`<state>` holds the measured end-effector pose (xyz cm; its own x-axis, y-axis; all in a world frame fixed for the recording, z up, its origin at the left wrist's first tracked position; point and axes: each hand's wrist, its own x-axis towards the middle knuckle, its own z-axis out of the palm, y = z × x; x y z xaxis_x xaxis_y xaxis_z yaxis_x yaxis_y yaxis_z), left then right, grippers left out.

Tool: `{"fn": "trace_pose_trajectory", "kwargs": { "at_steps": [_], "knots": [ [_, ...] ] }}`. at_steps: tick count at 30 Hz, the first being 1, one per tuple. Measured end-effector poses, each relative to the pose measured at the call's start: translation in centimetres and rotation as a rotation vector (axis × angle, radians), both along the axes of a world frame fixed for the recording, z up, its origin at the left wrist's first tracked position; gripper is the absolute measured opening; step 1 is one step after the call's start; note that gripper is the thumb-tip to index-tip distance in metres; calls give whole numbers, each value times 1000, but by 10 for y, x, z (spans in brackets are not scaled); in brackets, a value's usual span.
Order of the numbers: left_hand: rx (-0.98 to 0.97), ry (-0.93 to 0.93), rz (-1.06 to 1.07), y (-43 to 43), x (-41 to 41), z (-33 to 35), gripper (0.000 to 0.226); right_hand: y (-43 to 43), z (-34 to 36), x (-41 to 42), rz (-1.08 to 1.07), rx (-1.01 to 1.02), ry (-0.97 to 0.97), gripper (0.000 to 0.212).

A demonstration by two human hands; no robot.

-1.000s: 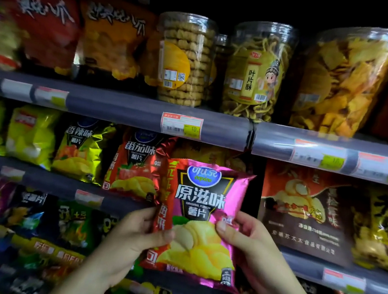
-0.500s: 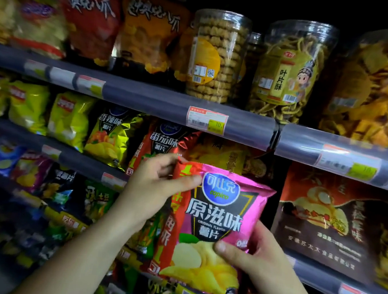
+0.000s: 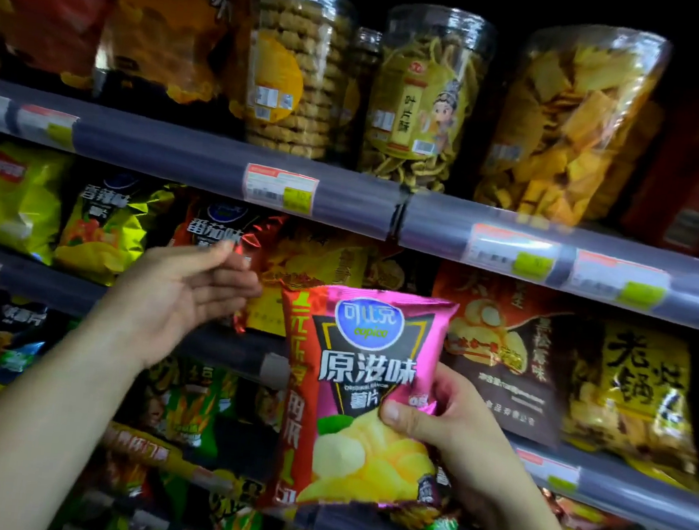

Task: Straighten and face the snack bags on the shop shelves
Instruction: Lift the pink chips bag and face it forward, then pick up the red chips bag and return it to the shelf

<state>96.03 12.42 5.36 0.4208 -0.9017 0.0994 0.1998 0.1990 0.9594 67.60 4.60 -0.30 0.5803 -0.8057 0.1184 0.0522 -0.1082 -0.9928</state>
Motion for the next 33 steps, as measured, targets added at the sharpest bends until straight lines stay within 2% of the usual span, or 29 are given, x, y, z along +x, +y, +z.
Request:
{"fn": "trace_pose_trajectory", "kwargs": {
  "at_steps": [4,5,8,9,11,13,17,20,22,26,29,31,33],
  "knots": [
    [-8,-189,23,-7,-14,-5,37,-4,1,-2,-62,39,-3,44],
    [0,-243,-14,-7,-20,-9,40,-5,2,1,-81,38,-9,42],
    [126,-403,-177,-8,-39,-21,73,-13,10,15,-226,20,-26,34],
    [170,-489,-198,-11,-44,-27,78,-20,13,23,-285,4,-23,34],
    [187,-609,-166,-25,-47,-39,65,-32,21,40,-386,-52,4,38],
    [150,-611,-57,-43,-41,-45,58,-43,27,55,-445,-195,97,43],
    [108,-683,84,-77,-23,-48,73,-56,26,71,-514,-381,330,57],
    [165,-840,67,-84,-22,-53,54,-57,13,77,-510,-402,468,51],
    [181,-880,48,-83,-21,-60,44,-56,5,78,-530,-391,519,57],
    [169,-970,79,-78,-21,-65,49,-48,2,77,-564,-423,551,67],
    [135,-1027,130,-70,-16,-64,60,-42,1,74,-631,-474,504,61],
    [27,-979,210,-56,1,-61,55,-35,4,75,-715,-519,411,56],
    [-72,-928,375,-43,29,-57,43,-20,11,82,-778,-580,315,46]
  ]
}}
